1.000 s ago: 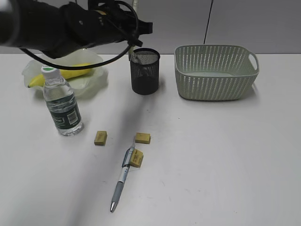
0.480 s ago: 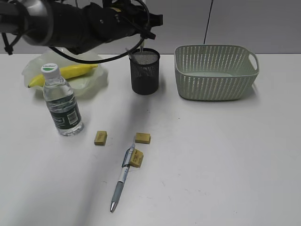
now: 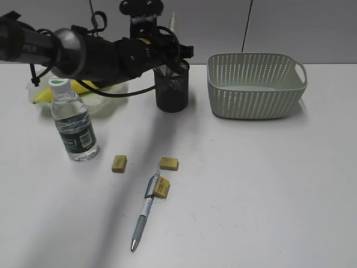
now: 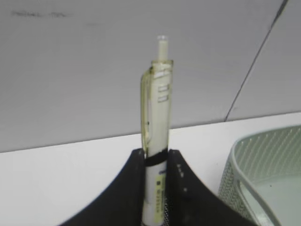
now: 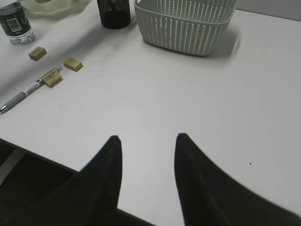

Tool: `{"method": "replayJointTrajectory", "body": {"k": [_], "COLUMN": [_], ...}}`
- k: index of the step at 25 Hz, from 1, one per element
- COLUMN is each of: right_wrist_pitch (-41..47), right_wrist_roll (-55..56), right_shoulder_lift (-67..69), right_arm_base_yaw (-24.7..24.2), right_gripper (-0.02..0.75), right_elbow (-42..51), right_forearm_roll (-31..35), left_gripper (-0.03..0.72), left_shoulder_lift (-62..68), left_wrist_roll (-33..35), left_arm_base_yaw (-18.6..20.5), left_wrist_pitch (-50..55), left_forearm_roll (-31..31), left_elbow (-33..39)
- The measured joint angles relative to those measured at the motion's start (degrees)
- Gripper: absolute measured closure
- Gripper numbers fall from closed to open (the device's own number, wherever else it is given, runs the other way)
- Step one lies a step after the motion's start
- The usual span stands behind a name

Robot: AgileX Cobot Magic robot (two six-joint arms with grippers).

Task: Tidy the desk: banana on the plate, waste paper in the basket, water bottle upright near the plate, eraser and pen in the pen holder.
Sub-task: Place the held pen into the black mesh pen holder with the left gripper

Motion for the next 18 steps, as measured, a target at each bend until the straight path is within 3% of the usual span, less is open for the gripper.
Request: {"method": "replayJointTrajectory", "body": {"k": [4,11,18], "right_wrist_pitch": [0.0,0.0,0.0], "right_wrist_roll": [0.0,0.1,0.1], "right_shoulder_lift": [0.0,0.0,0.0], "right_arm_base_yaw": [0.0,0.0,0.0], "right_gripper": [0.428,0.428,0.428], "right_elbow": [0.0,0.0,0.0], "right_forearm_roll": [0.0,-0.1,-0.1], "left_gripper": [0.571,0.252,0.211], "left_shoulder_lift": [0.1,0.0,-7.0], "left_wrist_roll": [-0.1,-0.1,-0.1], "left_arm_base_yaw": [0.0,-0.2,-0.6], "left_wrist_pitch": [0.0,0.0,3.0], "left_forearm_roll": [4.7,4.9,4.9], "left_elbow": [-0.1,-0.1,-0.1]}}
